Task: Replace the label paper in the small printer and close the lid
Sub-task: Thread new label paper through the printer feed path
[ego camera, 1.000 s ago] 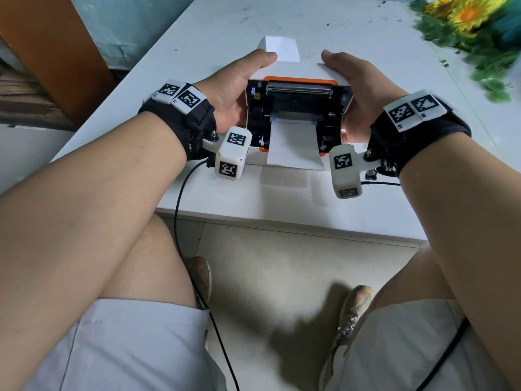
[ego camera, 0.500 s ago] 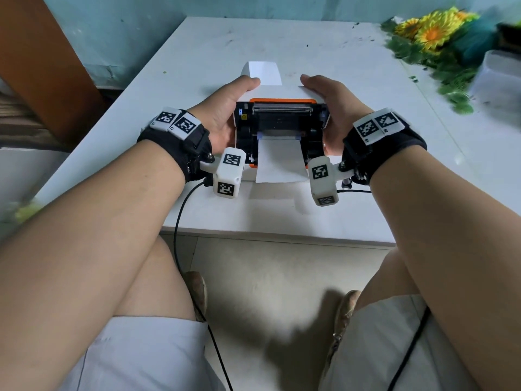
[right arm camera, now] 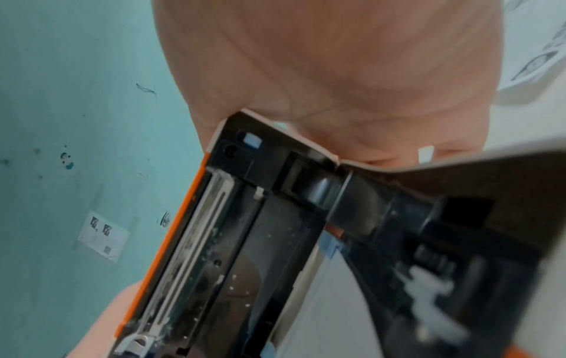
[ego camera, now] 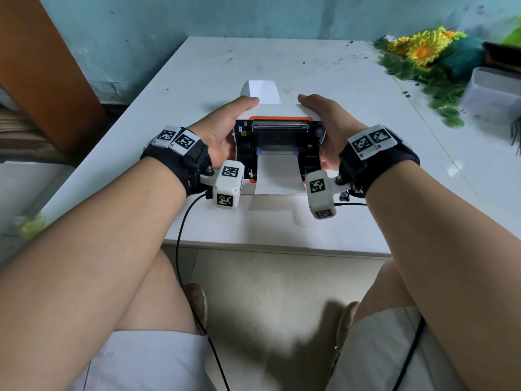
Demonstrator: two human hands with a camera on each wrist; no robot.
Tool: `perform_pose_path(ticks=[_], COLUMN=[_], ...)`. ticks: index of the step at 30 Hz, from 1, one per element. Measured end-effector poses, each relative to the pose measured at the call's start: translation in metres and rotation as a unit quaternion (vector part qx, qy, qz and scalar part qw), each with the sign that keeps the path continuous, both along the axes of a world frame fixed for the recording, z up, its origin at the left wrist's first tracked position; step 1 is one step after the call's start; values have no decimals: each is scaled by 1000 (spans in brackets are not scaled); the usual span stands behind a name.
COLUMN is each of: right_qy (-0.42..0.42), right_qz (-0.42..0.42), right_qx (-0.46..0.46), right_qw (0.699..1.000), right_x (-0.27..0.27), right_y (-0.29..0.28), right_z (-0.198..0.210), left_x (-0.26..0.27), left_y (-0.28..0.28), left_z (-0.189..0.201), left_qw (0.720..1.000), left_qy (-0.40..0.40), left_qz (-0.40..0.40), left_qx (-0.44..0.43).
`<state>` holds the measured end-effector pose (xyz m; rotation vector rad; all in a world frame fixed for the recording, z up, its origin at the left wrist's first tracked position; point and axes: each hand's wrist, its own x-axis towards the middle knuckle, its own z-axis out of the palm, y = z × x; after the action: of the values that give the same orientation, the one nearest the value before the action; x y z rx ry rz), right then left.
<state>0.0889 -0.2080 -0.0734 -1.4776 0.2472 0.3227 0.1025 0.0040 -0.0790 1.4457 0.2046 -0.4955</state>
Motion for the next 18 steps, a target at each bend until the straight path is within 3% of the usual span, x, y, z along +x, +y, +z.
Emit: perform_pose_path(ticks=[18], right_qy=[33], right_qz=[3], right_qx=[21], right_qw=[999], right_x=[3], right_y=[-4], right_z=[-3], left_x=[1], left_y=[2], left_z=[1], left_qw=[1000], left_qy=[-2], left_qz=[-5], left_qx=[9])
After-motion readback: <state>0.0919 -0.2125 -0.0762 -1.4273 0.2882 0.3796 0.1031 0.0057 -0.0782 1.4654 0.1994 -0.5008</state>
